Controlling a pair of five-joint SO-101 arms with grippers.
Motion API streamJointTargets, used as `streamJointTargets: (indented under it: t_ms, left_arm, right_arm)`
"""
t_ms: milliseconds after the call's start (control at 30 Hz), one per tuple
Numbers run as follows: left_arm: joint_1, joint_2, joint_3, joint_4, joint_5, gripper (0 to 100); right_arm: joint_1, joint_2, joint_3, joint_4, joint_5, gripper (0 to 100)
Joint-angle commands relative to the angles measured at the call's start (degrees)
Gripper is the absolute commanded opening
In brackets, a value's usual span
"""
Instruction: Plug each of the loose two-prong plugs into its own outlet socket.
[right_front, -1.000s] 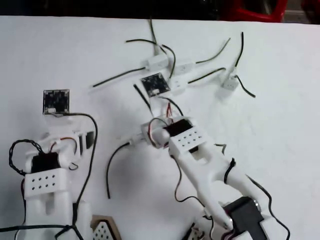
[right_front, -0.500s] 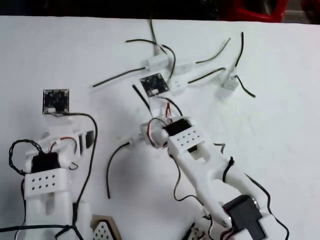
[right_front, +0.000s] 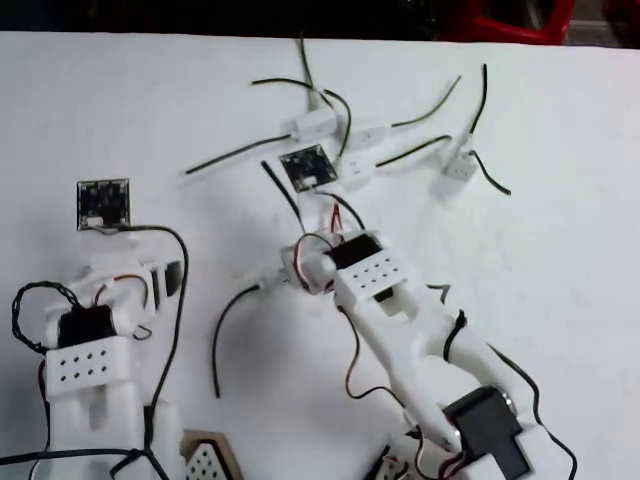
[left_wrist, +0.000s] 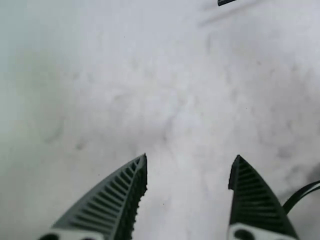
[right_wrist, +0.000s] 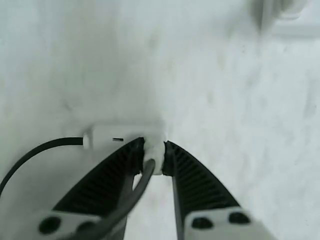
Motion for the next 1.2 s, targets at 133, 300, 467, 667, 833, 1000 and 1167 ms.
streamJointTargets:
  t_ms: [133, 300, 467, 667, 833, 1000, 1167]
  left_arm:
    - [-0.7, -1.3, -0.4, -1.3, -0.4, 27]
    - [-0.7, -1.3, -0.4, -1.3, -0.4, 27]
    - [-0.7, -1.3, -0.4, -1.3, -0.4, 27]
    - [-0.7, -1.3, -0.4, -1.3, -0.4, 27]
    - [-0.7, -1.3, -0.4, -1.3, -0.4, 27]
    - [-0.3, -1.3, -1.5, -1.9, -0.4, 27]
    - [-0.3, -1.3, -1.9, -1.9, -0.1, 27]
  right_arm:
    - [-0.7, -0.7, -0.8, 1.4, 0.1, 1.6]
    - [-0.7, 2.7, -0.8, 0.7, 0.1, 1.6]
    - [-0.8, 2.9, 2.4, -4.7, 0.3, 1.6]
    - [-2.9, -6.1, 12.7, -13.3, 4.1, 1.6]
    - [-2.9, -15.7, 18.5, -14.9, 4.1, 1.6]
    - [-2.8, -20.9, 19.3, -16.4, 4.1, 1.6]
    - [-2.8, -21.0, 21.5, -20.0, 4.1, 1.6]
